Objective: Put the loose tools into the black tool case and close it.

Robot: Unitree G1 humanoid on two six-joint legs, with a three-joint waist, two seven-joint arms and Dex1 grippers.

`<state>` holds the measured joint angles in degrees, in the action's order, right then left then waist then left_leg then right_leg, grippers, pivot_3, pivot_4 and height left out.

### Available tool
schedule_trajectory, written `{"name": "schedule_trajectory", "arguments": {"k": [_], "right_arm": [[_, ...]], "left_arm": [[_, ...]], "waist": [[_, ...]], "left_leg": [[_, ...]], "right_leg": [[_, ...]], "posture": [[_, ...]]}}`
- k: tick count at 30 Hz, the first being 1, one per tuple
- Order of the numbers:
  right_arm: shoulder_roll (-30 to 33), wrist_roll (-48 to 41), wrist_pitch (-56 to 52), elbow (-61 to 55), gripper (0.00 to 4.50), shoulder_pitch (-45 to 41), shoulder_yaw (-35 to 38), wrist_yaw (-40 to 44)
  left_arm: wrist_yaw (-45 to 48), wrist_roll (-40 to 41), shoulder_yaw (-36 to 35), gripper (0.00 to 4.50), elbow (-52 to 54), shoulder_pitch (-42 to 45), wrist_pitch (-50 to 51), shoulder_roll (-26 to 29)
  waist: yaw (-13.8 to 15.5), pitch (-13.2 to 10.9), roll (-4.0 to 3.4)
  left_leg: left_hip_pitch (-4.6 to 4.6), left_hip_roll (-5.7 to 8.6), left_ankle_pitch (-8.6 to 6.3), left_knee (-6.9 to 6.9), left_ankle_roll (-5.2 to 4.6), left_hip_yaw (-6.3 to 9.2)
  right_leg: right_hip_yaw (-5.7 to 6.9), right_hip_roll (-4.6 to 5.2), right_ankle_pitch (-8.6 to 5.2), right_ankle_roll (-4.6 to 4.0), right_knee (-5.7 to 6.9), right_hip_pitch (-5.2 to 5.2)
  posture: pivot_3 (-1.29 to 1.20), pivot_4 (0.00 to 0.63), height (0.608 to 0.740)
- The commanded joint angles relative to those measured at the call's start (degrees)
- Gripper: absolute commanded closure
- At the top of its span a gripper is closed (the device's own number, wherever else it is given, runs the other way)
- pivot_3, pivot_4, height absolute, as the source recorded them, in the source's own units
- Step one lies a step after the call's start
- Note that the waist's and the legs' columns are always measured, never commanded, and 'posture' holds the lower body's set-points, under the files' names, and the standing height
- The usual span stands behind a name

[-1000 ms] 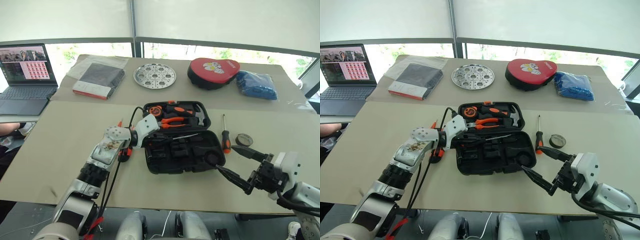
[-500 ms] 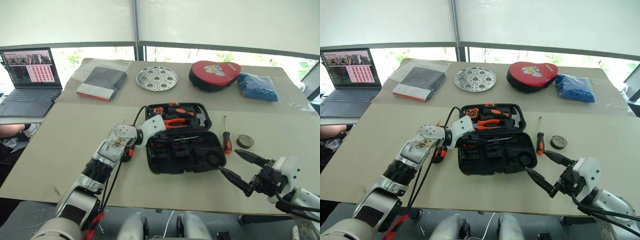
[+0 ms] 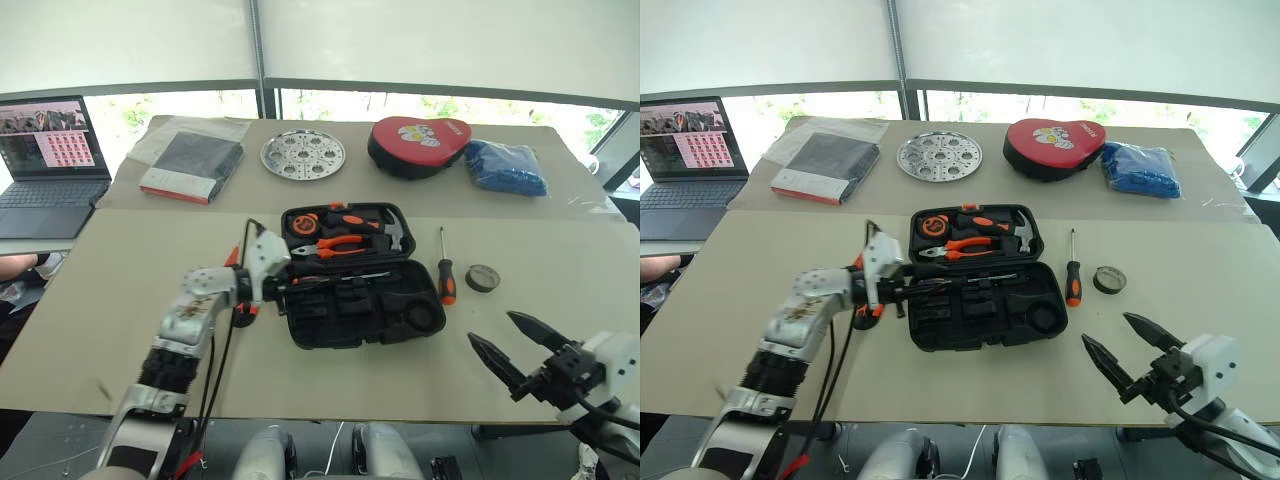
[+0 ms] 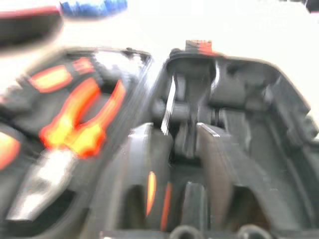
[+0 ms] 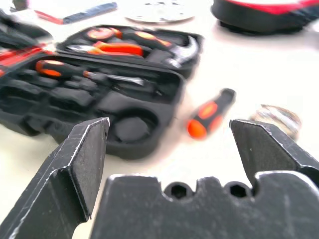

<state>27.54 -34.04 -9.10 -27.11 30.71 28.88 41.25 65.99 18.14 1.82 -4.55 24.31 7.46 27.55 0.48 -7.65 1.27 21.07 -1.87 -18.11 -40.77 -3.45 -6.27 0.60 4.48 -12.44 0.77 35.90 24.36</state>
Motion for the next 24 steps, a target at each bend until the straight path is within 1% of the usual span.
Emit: {"name": "schedule_trajectory", "arguments": {"k": [1, 3, 4, 6, 7, 9, 11, 12, 13, 14, 15, 18, 20, 24], "right_arm": [[-0.92, -0.63, -0.6, -0.59, 0.0, 0.68, 3.34, -3.33], [-0.69, -2.22, -3.73, -2.15, 0.0, 0.63, 3.66, -5.7], [0.37, -2.1, -8.1, -3.12, 0.0, 0.18, 3.52, -9.07], [2.22, -3.94, -14.21, -4.9, 0.0, -1.77, 3.34, -13.35], [2.61, -5.9, -15.54, -5.84, 0.0, -3.21, 3.43, -14.06], [6.55, -9.53, -21.47, -7.53, 0.0, -8.79, 2.26, -16.1], [12.1, -12.19, -29.9, -7.55, 0.0, -15.22, -0.04, -18.21], [14.25, -13.76, -34.0, -6.85, 0.51, -18.08, -0.99, -19.37], [16.51, -14.61, -38.07, -5.31, 0.71, -22.29, -2.94, -20.29], [17.93, -15.32, -40.77, -4.12, 1.08, -25.15, -4.16, -20.98], [19.31, -16.13, -45.0, -2.23, 1.3, -29.09, -5.88, -22.3], [21.21, -15.4, -52.03, 1.98, 1.3, -37.77, -9.97, -24.74], [21.01, -14.21, -56.39, 5.02, 1.3, -43.04, -12.42, -26.85], [21.42, -10.08, -60.15, 8.95, 1.3, -48.3, -17.36, -28.04]], "left_arm": [[4.09, 6.42, -6.26, 1.2, 5.0, -4.0, -2.85, 3.62], [4.78, 8.89, -8.69, 0.43, 7.42, -6.8, -1.79, 5.7], [4.98, 9.7, -10.06, 0.02, 8.06, -8.45, -1.81, 6.56], [5.47, 10.79, -11.83, 0.02, 8.42, -10.85, -2.75, 7.43], [5.57, 11.35, -12.4, 0.02, 8.69, -11.86, -2.85, 7.74], [6.85, 12.52, -13.65, 0.02, 9.32, -14.72, -2.44, 9.06], [6.95, 13.83, -14.88, 0.02, 10.09, -16.41, -2.23, 9.58], [6.8, 14.32, -15.13, 0.0, 10.71, -16.87, -2.17, 9.63], [7.1, 14.67, -15.14, 0.0, 11.92, -18.02, -2.62, 9.51], [7.26, 14.84, -14.98, 0.0, 12.82, -18.77, -2.91, 9.42], [7.53, 14.83, -14.65, 0.0, 13.85, -19.41, -3.56, 9.22], [6.25, 14.88, -13.96, 0.0, 15.68, -18.93, -4.06, 8.29], [5.11, 14.93, -13.31, 0.0, 16.89, -18.34, -3.57, 7.68], [4.05, 14.78, -11.8, 0.0, 18.72, -18.19, -3.11, 7.1]], "waist": [[0.0, -0.03, -0.06], [0.1, -0.04, -0.06], [0.14, -0.04, -0.06], [0.15, -0.04, -0.06], [0.14, -0.04, -0.07], [-0.11, -0.06, -0.07], [-0.47, -0.1, -0.15], [-0.6, -0.13, -0.15], [-0.59, -0.16, -0.1], [-0.55, -0.18, -0.02], [-0.47, -0.18, 0.01], [0.24, -0.21, 0.02], [0.45, -0.21, 0.02], [0.19, -0.21, 0.02]], "left_leg": [[-0.02, 0.0, 0.0, 0.02, 0.01, -0.01], [-0.02, 0.01, 0.0, 0.02, 0.0, -0.01], [0.01, 0.01, 0.0, 0.02, 0.0, -0.01], [0.0, 0.01, 0.0, 0.01, 0.0, -0.02], [0.0, 0.02, 0.0, 0.0, 0.0, -0.03], [-0.01, 0.01, 0.01, 0.01, 0.02, -0.03], [-0.01, -0.01, 0.02, 0.01, 0.04, -0.11], [-0.02, 0.0, 0.02, 0.01, 0.05, -0.11], [-0.03, 0.0, 0.03, 0.0, 0.05, -0.11], [-0.02, -0.01, 0.04, 0.01, 0.06, -0.1], [-0.02, -0.04, 0.04, 0.01, 0.07, -0.06], [0.09, -0.03, 0.04, 0.04, 0.08, -0.01], [0.15, 0.02, 0.04, 0.04, 0.06, -0.01], [0.23, 0.03, -0.02, 0.03, -0.03, -0.05]], "right_leg": [[0.0, 0.01, -0.01, -0.02, 0.0, -0.01], [0.0, 0.05, -0.02, -0.04, -0.01, -0.01], [0.0, 0.06, -0.03, -0.04, -0.03, 0.0], [0.01, 0.09, -0.03, -0.05, -0.03, -0.01], [0.0, 0.12, -0.05, -0.08, -0.03, -0.01], [0.02, 0.18, -0.08, -0.16, 0.0, 0.01], [-0.02, 0.16, -0.06, -0.31, -0.01, 0.05], [-0.02, 0.15, -0.05, -0.3, 0.0, 0.04], [-0.01, 0.13, -0.05, -0.33, 0.0, 0.03], [-0.01, 0.09, -0.05, -0.35, -0.02, 0.05], [0.0, -0.01, -0.04, -0.33, -0.03, 0.02], [0.05, -0.02, -0.03, -0.32, -0.08, 0.09], [0.07, 0.01, 0.03, -0.21, -0.12, 0.13], [0.06, 0.01, 0.1, -0.1, -0.25, 0.12]], "posture": [[0.0, 0.15, 0.74], [0.0, 0.15, 0.74], [0.0, 0.15, 0.74], [0.0, 0.15, 0.74], [0.0, 0.15, 0.74], [0.0, 0.15, 0.74], [0.0, 0.15, 0.74], [0.0, 0.15, 0.74], [0.0, 0.15, 0.74], [0.0, 0.15, 0.74], [0.0, 0.15, 0.74], [0.0, 0.15, 0.74], [0.0, 0.15, 0.74], [0.0, 0.15, 0.74]]}}
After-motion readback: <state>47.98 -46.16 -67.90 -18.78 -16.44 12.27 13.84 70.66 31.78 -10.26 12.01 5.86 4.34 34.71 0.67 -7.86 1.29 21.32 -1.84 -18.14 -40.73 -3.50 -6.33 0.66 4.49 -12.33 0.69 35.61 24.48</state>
